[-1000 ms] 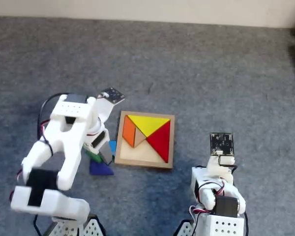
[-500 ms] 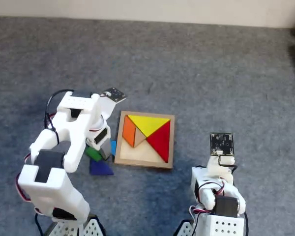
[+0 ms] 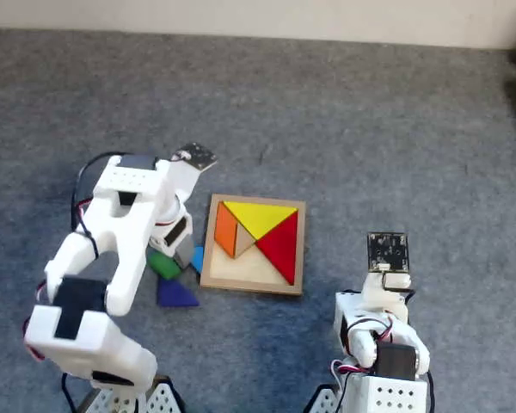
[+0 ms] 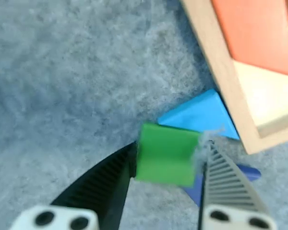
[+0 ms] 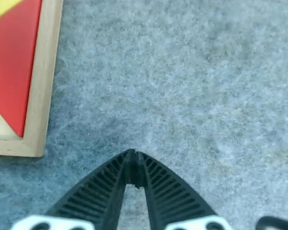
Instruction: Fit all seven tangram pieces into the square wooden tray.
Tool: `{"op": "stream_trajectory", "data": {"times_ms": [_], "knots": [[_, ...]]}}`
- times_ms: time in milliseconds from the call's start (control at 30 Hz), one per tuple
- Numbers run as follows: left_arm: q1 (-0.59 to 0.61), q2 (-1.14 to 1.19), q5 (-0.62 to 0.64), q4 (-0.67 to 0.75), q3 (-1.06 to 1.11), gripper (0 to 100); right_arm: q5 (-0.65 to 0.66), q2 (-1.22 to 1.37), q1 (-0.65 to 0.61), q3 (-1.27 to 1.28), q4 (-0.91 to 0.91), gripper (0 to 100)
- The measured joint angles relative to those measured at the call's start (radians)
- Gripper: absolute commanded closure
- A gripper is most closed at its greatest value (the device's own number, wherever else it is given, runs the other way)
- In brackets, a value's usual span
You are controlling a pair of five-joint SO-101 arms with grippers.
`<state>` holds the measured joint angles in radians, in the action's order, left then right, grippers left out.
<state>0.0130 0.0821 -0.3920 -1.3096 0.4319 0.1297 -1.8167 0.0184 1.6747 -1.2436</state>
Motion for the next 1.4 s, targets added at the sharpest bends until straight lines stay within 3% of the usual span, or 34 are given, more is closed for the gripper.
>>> {"op": "stream_trajectory", "data": {"times_ms": [333,467,667,867,1100,1400], "knots": [[-0.092,-0.066,0.057,-0.046,0.000,77,0.000,0.000,0.000,0.000,0.000,99.3],[-0.072,-0.066,0.032,-0.046,0.000,70,0.000,0.000,0.000,0.000,0.000,99.3],[0.026,-0.066,-0.014,-0.046,0.000,70,0.000,0.000,0.000,0.000,0.000,99.3],[0.034,-0.021,-0.046,-0.046,0.000,70,0.000,0.000,0.000,0.000,0.000,99.3],[0.034,0.137,-0.046,0.025,-0.002,78,0.000,0.000,0.000,0.000,0.000,99.3],[0.032,0.157,-0.046,0.032,-0.011,82,0.000,0.000,0.000,0.000,0.000,99.3]]}}
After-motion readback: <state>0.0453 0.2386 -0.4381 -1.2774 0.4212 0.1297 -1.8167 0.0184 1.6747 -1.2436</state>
